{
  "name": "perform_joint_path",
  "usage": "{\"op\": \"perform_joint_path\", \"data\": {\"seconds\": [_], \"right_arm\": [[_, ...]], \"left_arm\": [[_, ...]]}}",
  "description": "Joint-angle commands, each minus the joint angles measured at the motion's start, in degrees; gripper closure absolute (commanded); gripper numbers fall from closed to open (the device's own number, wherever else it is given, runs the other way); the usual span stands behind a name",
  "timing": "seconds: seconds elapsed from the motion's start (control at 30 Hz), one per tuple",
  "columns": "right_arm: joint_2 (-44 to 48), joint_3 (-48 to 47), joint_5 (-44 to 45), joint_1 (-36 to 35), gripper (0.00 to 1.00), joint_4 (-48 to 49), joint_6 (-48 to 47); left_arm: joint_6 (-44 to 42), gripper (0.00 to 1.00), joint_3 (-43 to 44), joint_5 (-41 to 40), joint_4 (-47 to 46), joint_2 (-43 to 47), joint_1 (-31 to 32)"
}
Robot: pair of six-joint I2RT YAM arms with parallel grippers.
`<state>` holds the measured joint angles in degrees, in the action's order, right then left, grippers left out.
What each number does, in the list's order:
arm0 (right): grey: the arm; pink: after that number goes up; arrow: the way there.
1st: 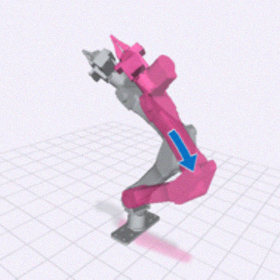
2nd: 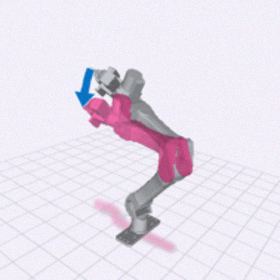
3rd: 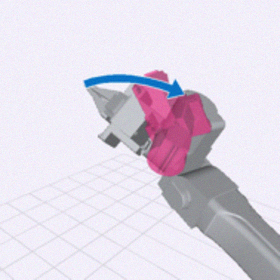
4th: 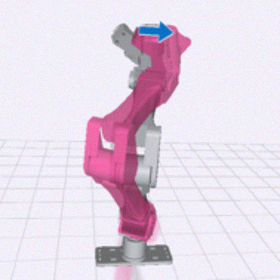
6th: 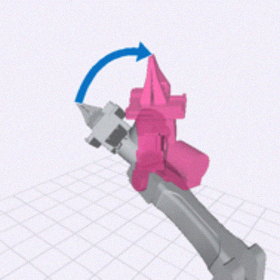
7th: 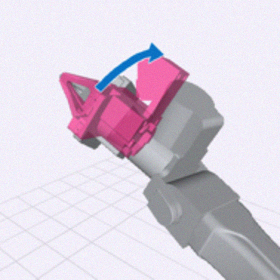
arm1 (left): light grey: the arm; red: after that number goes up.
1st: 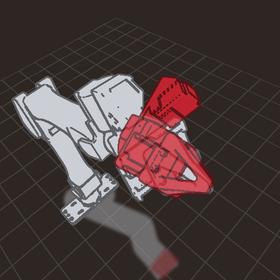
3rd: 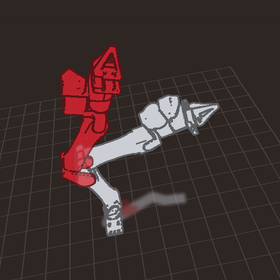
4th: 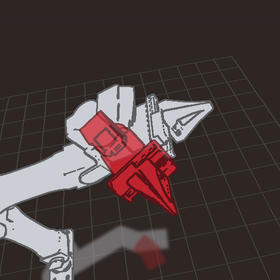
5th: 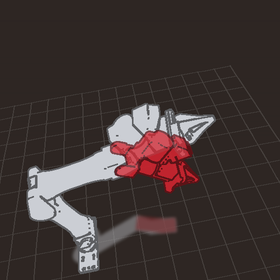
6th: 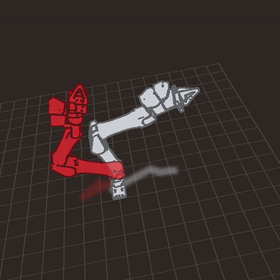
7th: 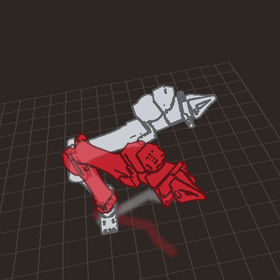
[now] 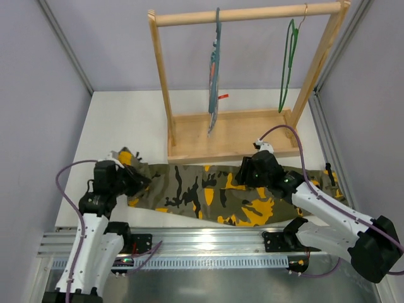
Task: Place the trousers on the hanger
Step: Fold the trousers
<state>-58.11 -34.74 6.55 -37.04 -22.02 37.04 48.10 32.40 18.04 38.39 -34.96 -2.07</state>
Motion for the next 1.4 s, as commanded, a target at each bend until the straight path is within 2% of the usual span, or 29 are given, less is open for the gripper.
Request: {"op": "perform_joint_path", "data": {"seconds": [0.0, 0.07, 0.1, 0.17, 0.2, 0.27, 0.3, 0.4, 0.47, 0.5, 0.53, 0.63, 0.7, 0.8, 0.93, 0.97, 1.0, 1.07, 1.2, 1.37], "right_arm": [[3.1, -2.3, 1.1, -0.2, 0.45, -3.3, 0.6], [4.3, -2.5, 0.9, -0.5, 0.44, -4.5, 1.5], [4.6, -2.5, 0.7, -0.5, 0.43, -4.6, 1.7], [4.3, -2.5, -0.3, -1.1, 0.40, -4.8, 3.4], [4.2, -2.6, -0.2, -1.5, 0.35, -4.8, 4.4], [3.5, -2.9, 0.0, -4.1, 0.32, -3.8, 5.9], [3.2, -3.0, 0.9, -5.4, 0.31, -3.5, 7.9], [-0.2, -4.0, 1.4, -9.6, 0.30, -1.5, 10.9], [-2.3, -4.8, 2.0, -11.8, 0.29, 0.9, 13.8], [-4.6, -5.2, 2.9, -14.0, 0.29, 1.9, 14.6], [-5.8, -6.5, 3.8, -15.5, 0.29, 2.7, 16.3], [-11.4, -10.8, 6.6, -19.0, 0.28, 4.0, 18.1], [-14.6, -12.7, 6.1, -19.7, 0.30, 7.8, 16.1], [-22.2, -17.0, 2.2, -19.7, 0.34, 11.6, 12.5], [-27.2, -19.7, -2.7, -19.7, 0.37, 18.2, 5.9], [-29.3, -20.8, -4.5, -19.7, 0.37, 18.4, 3.9], [-30.2, -22.3, -5.1, -19.7, 0.37, 18.1, -0.7], [-32.4, -25.1, -7.9, -19.7, 0.37, 18.5, -4.9], [-36.9, -32.7, -14.1, -19.7, 0.36, 16.8, -16.8], [-45.5, -45.6, -18.3, -19.7, 0.34, 11.8, -23.1]], "left_arm": [[10.4, 0.99, -4.4, -3.1, -2.6, 3.9, 14.1], [13.4, 0.99, -6.8, -7.7, -3.2, 6.4, 20.0], [15.3, 1.00, -8.8, -8.5, -3.7, 6.1, 25.1], [16.6, 0.99, -9.8, -10.6, -5.4, 2.4, 32.3], [16.9, 0.99, -9.9, -11.9, -6.1, 0.5, 34.6], [17.3, 0.99, -8.2, -15.0, -6.1, -5.3, 38.9], [17.3, 0.96, -7.0, -17.5, -5.8, -7.0, 42.5], [16.8, 0.84, -2.3, -22.2, -2.1, -11.9, 46.3], [16.6, 0.75, -0.1, -23.2, -1.0, -12.2, 46.3], [16.5, 0.64, 0.5, -23.1, -0.7, -11.5, 46.3], [16.5, 0.60, 1.4, -23.4, -0.3, -10.9, 46.3], [16.2, 0.51, 5.5, -27.1, 3.9, -8.4, 46.3], [15.7, 0.47, 8.2, -33.0, 7.2, -7.9, 46.2], [13.5, 0.45, 11.2, -38.4, 13.5, -10.0, 44.4], [7.4, 0.45, 12.5, -33.7, 14.4, -14.7, 36.0], [6.2, 0.46, 12.5, -31.7, 14.1, -16.4, 30.9], [5.1, 0.48, 12.6, -28.2, 13.8, -16.8, 28.5], [2.8, 0.49, 12.4, -27.2, 13.9, -16.6, 23.3], [3.8, 0.46, 12.4, -29.0, 14.9, -14.4, 20.1], [5.7, 0.44, 12.3, -32.6, 16.7, -12.9, 15.2]]}}
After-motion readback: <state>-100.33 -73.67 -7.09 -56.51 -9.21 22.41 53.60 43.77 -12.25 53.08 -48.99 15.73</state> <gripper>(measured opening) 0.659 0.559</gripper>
